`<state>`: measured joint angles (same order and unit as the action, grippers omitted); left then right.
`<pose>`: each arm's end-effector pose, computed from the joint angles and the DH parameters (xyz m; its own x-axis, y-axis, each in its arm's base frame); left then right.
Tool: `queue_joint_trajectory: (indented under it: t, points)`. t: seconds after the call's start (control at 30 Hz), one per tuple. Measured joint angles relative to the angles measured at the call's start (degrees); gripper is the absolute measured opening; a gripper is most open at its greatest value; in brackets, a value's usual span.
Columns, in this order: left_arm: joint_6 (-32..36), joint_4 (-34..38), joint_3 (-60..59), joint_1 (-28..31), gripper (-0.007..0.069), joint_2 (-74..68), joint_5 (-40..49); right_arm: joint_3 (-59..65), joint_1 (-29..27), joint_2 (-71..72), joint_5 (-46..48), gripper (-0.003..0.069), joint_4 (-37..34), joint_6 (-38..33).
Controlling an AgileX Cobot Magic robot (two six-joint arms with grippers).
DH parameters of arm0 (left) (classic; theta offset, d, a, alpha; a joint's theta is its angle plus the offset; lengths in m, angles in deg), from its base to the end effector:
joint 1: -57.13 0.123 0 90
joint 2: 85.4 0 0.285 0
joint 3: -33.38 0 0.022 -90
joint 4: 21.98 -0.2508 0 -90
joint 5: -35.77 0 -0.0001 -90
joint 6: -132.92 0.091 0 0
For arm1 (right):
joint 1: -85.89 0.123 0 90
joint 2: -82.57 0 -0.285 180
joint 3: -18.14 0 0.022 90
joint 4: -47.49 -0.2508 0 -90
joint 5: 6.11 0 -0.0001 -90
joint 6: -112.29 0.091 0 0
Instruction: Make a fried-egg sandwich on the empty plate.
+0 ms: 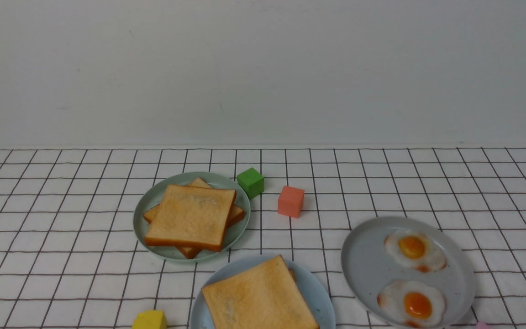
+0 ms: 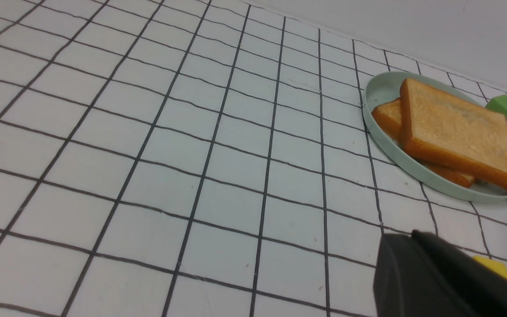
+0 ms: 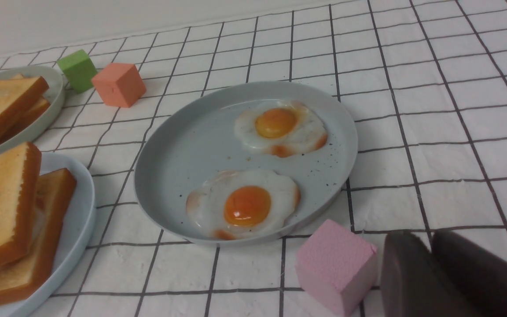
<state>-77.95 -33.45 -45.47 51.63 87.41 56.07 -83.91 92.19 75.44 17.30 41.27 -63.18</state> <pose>0.0535 0.0012 0.1729 -0.2673 -0.3186 -0.9094 -0.0663 0.9476 -0.3125 0.0507 0.0095 0.1731 -0.3349 0.1417 -0.9315 -0.0922 0.9790 0.1821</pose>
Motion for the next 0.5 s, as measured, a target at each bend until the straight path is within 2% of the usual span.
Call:
queue_joint_trajectory:
  t: [0.5]
  points:
    - [0.0,0.0,0.0,0.0,0.0048,0.0,0.0,0.0,0.0,0.0,0.0,0.0123,0.0,0.0]
